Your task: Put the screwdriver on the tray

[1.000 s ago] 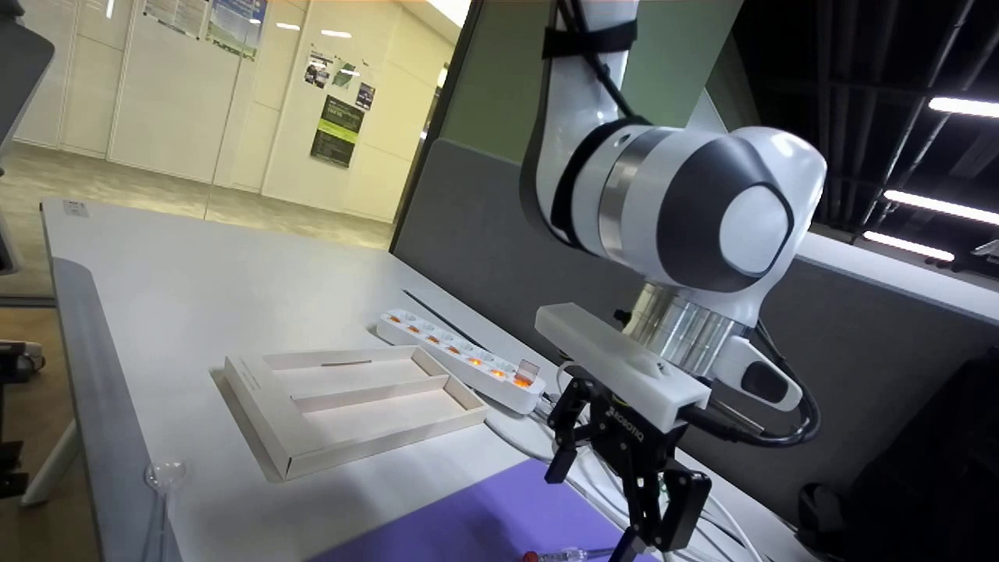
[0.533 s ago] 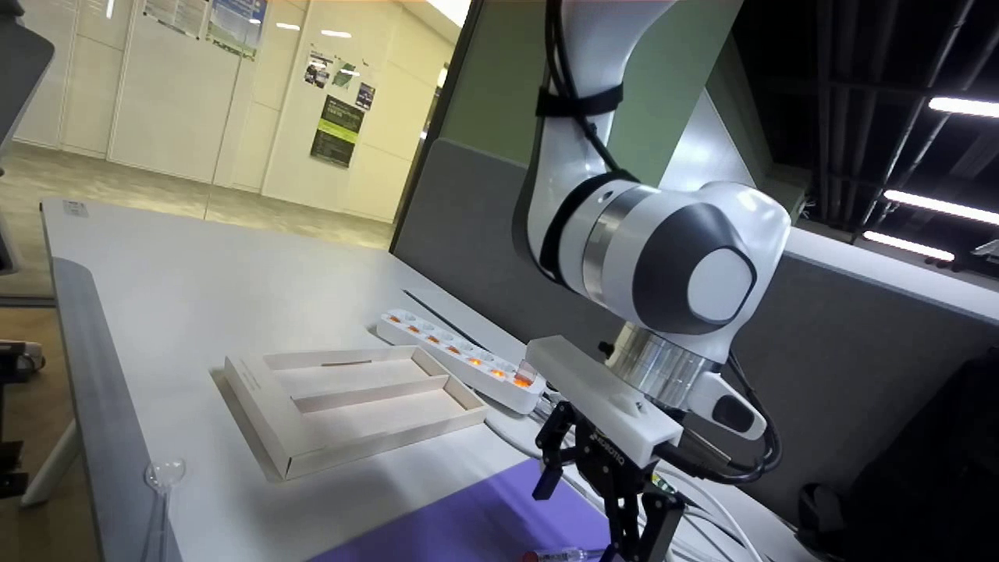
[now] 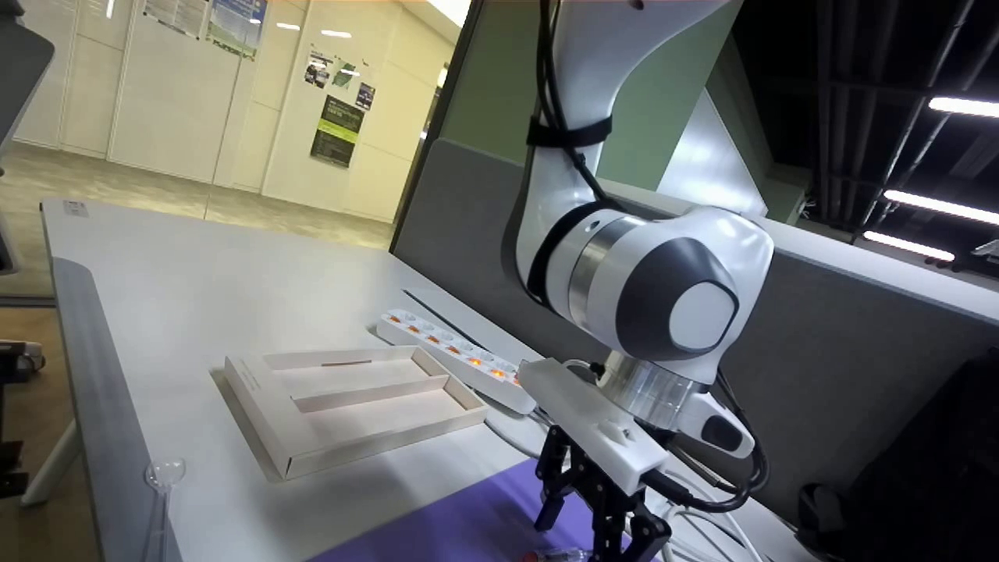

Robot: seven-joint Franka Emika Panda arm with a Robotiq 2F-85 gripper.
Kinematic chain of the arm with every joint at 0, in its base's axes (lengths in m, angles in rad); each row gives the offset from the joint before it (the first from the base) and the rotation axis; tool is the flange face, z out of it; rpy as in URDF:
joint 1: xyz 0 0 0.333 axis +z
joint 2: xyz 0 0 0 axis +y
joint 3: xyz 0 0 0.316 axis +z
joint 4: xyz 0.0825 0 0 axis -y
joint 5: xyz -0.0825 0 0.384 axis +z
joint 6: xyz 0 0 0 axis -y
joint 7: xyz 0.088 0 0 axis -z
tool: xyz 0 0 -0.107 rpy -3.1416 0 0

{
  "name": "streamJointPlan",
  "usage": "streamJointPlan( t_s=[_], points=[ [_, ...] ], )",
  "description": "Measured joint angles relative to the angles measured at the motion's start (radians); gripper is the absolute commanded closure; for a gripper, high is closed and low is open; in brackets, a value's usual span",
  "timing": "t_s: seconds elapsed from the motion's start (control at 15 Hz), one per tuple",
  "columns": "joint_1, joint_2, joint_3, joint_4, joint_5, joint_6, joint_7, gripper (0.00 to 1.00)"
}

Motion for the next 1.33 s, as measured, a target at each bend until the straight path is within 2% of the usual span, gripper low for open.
streamJointPlan(
  t_s=[0.33, 0.4, 0.73, 1.0, 1.33],
  points=[
    [0.001, 0.003, 0.004, 0.003, 0.008, 0.008, 0.000, 0.95],
    [0.002, 0.002, 0.006, 0.004, 0.009, 0.008, 0.000, 0.99],
    [0.014, 0.001, 0.008, 0.006, 0.004, 0.010, -0.001, 0.95],
    [0.061, -0.029, 0.012, 0.005, -0.022, 0.010, -0.005, 0.95],
    [0.117, -0.091, 0.053, 0.001, -0.061, -0.015, -0.030, 0.95]
  ],
)
